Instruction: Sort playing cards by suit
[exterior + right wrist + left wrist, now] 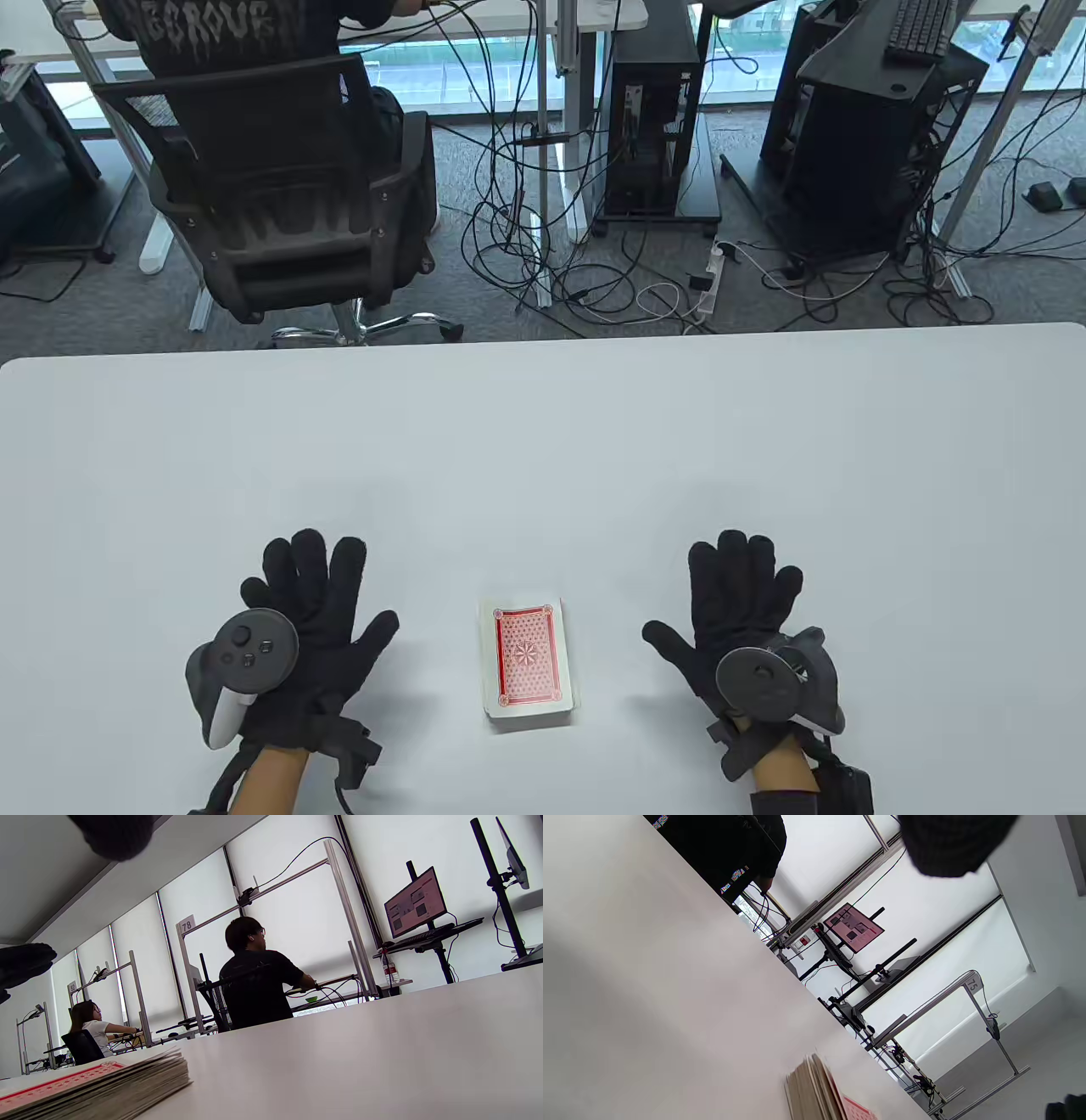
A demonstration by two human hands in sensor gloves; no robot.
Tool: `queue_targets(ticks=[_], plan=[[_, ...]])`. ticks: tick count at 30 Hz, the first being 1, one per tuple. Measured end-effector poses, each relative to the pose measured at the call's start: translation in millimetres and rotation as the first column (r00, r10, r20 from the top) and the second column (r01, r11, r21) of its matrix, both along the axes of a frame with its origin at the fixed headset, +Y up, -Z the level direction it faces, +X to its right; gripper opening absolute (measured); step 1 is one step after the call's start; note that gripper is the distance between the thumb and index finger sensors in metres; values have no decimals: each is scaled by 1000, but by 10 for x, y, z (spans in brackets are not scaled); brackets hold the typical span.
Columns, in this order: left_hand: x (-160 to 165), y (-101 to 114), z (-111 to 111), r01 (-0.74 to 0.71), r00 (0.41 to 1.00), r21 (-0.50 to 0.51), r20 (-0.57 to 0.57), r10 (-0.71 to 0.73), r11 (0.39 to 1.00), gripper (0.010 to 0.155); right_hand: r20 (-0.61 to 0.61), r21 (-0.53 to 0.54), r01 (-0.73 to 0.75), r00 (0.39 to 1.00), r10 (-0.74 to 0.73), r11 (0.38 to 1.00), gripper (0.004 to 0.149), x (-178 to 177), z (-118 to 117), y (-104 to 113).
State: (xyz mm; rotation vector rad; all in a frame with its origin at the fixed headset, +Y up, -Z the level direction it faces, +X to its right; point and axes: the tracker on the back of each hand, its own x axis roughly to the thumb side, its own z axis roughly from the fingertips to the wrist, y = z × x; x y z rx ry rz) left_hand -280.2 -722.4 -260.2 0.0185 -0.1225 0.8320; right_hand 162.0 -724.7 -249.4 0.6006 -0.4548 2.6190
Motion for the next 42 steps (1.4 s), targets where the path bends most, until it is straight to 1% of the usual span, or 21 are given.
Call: queue_targets(ticks=[14, 21, 27, 33, 42], plan=[[5, -10, -7, -7, 1000, 9, 12, 7, 1000, 80, -4, -3, 18, 1000, -18, 1000, 89, -9, -6, -16], [14, 22, 13, -13, 1000, 46, 26, 12, 999, 79, 0, 6, 9, 1000, -9, 1000, 92, -21, 1, -11], [16, 49, 32, -34, 999, 81, 38, 31, 996, 78, 0, 12, -6, 1000, 6, 1000, 97, -47, 8, -13], [25, 45, 29, -43, 998, 94, 52, 38, 995, 78, -9, 10, -11, 1000, 12, 1000, 98, -70, 14, -18], [75, 7, 19, -70, 994, 101, 86, 62, 992, 77, -55, -16, 68, 996, -69, 998, 98, -148, 23, -41]])
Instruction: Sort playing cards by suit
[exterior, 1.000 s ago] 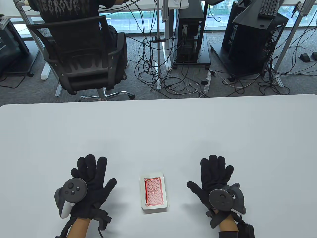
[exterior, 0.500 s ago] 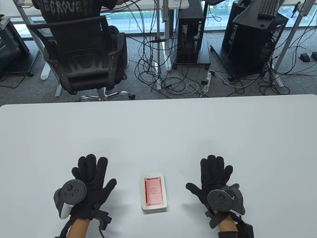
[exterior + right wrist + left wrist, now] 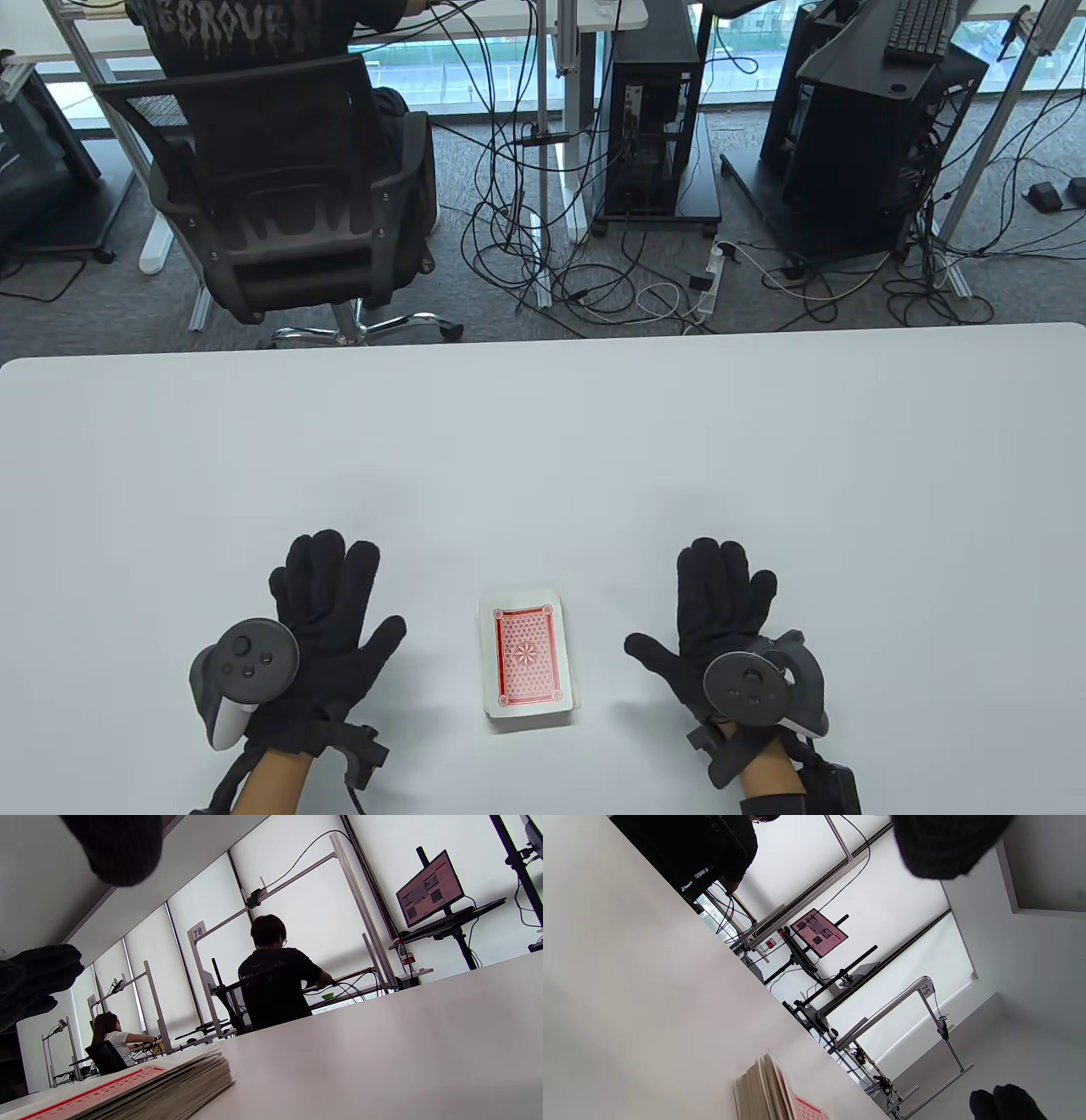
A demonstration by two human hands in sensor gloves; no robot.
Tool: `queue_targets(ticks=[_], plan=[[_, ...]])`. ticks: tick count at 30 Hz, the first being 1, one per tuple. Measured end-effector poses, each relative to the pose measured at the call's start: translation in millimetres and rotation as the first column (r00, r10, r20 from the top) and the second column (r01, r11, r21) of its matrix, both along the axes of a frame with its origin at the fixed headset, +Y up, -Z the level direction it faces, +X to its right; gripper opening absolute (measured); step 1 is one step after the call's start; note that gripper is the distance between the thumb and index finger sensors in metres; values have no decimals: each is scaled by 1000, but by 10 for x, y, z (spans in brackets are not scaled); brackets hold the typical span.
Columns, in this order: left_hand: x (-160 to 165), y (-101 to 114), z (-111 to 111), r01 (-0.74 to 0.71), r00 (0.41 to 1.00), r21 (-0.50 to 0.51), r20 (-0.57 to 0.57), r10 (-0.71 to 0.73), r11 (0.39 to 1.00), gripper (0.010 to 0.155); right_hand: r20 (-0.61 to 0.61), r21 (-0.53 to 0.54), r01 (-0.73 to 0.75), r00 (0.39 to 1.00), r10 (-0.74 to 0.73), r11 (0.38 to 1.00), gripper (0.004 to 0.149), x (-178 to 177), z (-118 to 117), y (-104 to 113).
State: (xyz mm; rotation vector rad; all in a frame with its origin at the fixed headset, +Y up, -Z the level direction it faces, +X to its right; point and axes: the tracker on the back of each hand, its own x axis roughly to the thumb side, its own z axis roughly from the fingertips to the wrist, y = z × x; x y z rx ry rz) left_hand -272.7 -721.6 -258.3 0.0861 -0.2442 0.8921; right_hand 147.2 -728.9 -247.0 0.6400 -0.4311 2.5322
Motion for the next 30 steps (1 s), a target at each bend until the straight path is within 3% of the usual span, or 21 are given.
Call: queue_targets(ticks=[7, 11, 16, 20, 23, 28, 30], plan=[[135, -57, -8, 29, 999, -1, 45, -29, 1000, 75, -68, -77, 144, 986, -150, 986, 91, -151, 6, -47], [253, -111, -10, 68, 994, -10, 81, -67, 998, 71, -95, -190, 216, 967, -236, 958, 86, -326, -24, -155], [417, -241, -19, 125, 987, -71, 107, -117, 990, 69, -77, -396, 268, 943, -323, 878, 85, -457, -77, -277], [603, -348, -14, 250, 960, -126, 162, -228, 960, 69, 16, -544, 336, 920, -391, 769, 85, -476, -105, -369], [740, -409, -5, 357, 924, -149, 197, -326, 922, 70, 109, -682, 398, 885, -453, 614, 85, -489, -109, -488], [850, -499, -11, 339, 927, -234, 252, -280, 911, 74, 254, -744, 539, 775, -578, 396, 84, -498, -134, -593], [864, -509, -20, 334, 928, -245, 253, -272, 910, 74, 257, -765, 524, 781, -569, 374, 84, -512, -156, -603]])
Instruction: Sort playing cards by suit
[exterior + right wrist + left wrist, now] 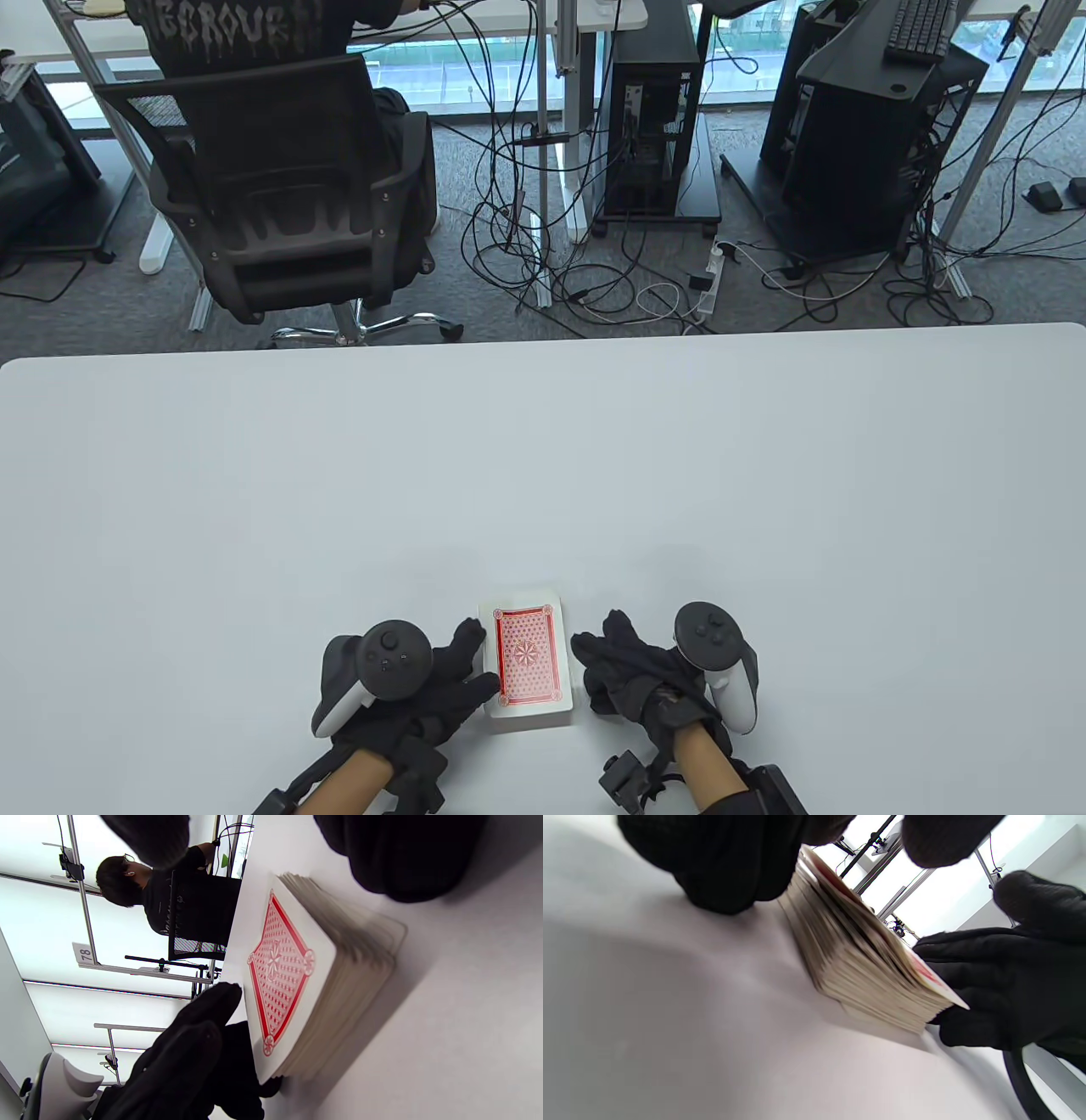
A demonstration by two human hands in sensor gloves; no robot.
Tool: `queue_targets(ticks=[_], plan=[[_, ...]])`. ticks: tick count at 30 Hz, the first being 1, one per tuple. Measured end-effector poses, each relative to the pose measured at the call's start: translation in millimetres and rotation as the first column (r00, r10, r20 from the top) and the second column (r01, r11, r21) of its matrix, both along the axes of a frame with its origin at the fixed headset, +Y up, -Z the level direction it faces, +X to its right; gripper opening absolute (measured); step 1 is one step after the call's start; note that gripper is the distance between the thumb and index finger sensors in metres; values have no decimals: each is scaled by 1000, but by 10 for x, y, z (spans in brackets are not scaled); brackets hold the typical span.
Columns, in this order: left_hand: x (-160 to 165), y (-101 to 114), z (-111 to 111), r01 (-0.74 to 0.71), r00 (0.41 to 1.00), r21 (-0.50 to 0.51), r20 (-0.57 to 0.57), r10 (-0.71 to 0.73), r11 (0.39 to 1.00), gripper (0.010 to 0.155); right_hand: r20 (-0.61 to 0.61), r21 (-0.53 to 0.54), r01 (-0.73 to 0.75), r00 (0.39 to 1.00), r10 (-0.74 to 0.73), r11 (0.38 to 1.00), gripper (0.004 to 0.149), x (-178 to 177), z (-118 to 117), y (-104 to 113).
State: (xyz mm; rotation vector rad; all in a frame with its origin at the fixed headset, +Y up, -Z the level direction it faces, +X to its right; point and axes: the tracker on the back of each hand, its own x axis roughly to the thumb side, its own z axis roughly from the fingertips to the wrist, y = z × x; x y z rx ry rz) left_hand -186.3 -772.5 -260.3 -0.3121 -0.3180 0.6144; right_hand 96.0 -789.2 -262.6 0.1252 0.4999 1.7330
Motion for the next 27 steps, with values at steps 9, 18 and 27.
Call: queue_targets(ticks=[9, 18, 27], plan=[[92, -45, 0, 16, 1000, -8, 9, -16, 1000, 76, -106, -155, 17, 994, -34, 988, 86, -176, -172, 50], [88, -64, -34, -4, 1000, -24, -3, 4, 1000, 65, -65, -242, 6, 998, -22, 970, 88, -289, -337, -16], [83, -78, -48, -18, 1000, -30, -3, 17, 999, 63, -21, -257, -153, 988, 153, 954, 61, -367, -415, -60]])
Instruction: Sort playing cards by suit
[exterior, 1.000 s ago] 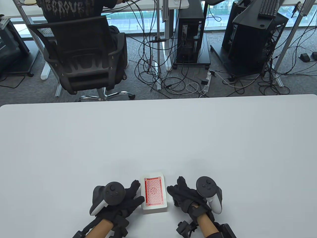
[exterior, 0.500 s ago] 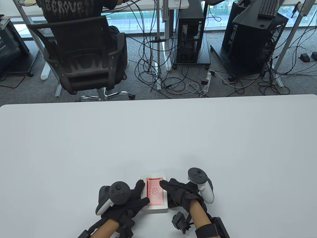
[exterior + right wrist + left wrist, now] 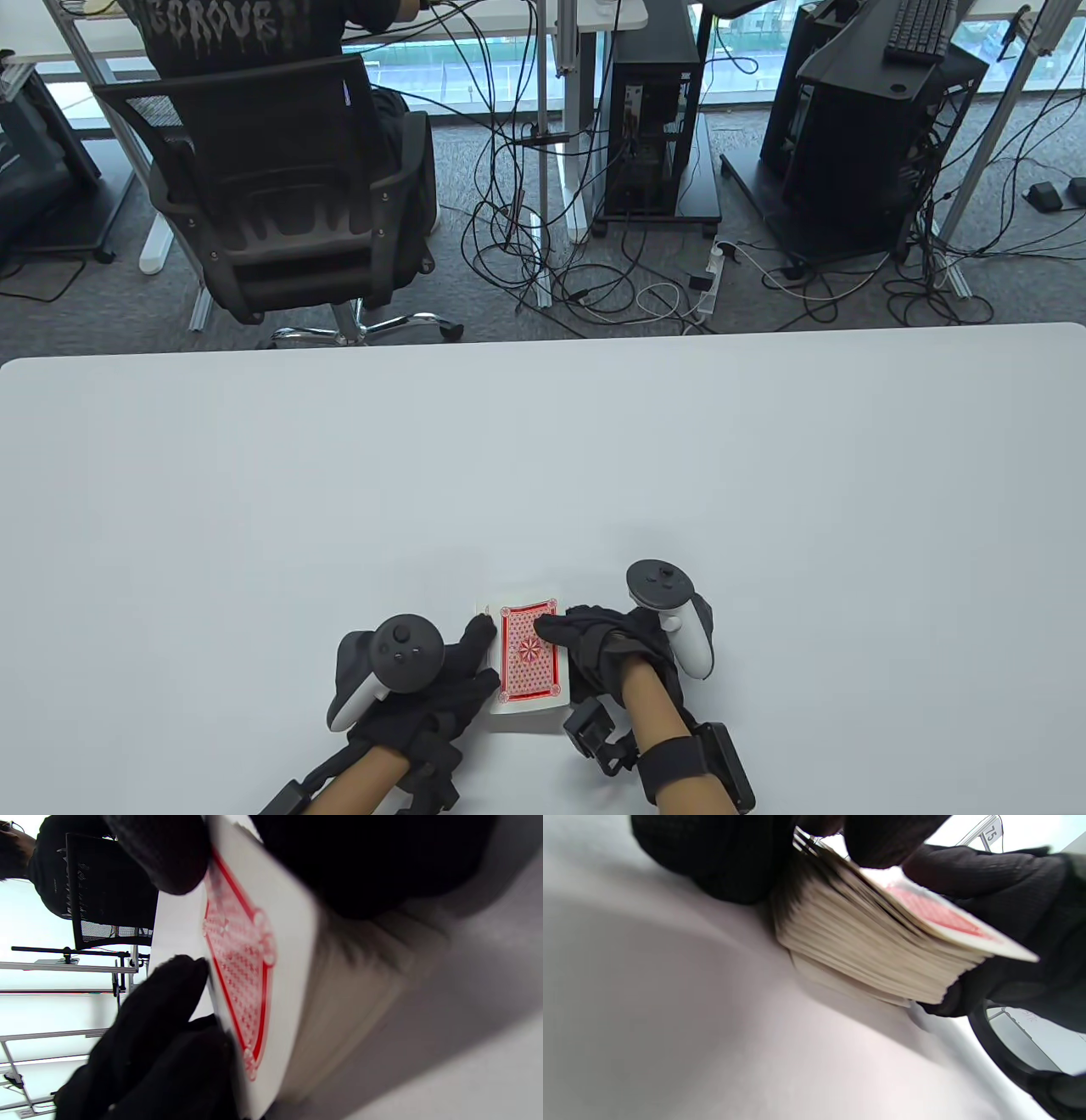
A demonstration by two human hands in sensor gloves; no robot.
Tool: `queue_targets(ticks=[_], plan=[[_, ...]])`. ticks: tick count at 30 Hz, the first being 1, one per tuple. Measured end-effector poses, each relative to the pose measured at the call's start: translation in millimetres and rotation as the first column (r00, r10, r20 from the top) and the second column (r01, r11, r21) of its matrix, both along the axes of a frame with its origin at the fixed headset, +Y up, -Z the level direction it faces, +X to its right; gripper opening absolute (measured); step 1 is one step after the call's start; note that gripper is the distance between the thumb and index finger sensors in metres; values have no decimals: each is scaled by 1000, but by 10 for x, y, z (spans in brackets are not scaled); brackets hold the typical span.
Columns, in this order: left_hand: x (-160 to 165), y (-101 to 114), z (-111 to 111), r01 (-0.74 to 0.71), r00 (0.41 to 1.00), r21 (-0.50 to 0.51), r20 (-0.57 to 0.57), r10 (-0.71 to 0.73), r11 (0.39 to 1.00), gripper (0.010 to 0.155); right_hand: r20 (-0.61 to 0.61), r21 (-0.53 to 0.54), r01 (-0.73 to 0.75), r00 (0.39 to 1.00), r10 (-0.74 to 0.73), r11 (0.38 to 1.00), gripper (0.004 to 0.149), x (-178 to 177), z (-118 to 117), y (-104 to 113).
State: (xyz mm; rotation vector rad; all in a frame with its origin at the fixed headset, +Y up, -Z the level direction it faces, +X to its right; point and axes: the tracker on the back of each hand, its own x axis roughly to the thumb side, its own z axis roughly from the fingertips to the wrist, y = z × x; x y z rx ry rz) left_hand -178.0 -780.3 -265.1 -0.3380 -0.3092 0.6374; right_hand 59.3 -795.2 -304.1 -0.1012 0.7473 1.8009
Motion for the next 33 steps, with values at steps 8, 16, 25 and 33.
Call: queue_targets(ticks=[8, 16, 25, 33], plan=[[-7, -6, 6, -5, 1000, -6, 8, 5, 1000, 63, -103, 182, -393, 904, 415, 901, 61, -259, -47, 274], [-7, -10, 13, -3, 1000, -8, 17, 4, 1000, 64, -123, 196, -330, 926, 357, 923, 60, -353, -80, 394], [-8, -9, 14, -3, 1000, -11, 18, 3, 1000, 67, -109, 135, -277, 950, 293, 951, 64, -435, -135, 332], [-11, -4, 27, -13, 1000, -7, 14, 14, 1000, 68, -83, 278, -450, 869, 488, 848, 66, -606, -54, 443]])
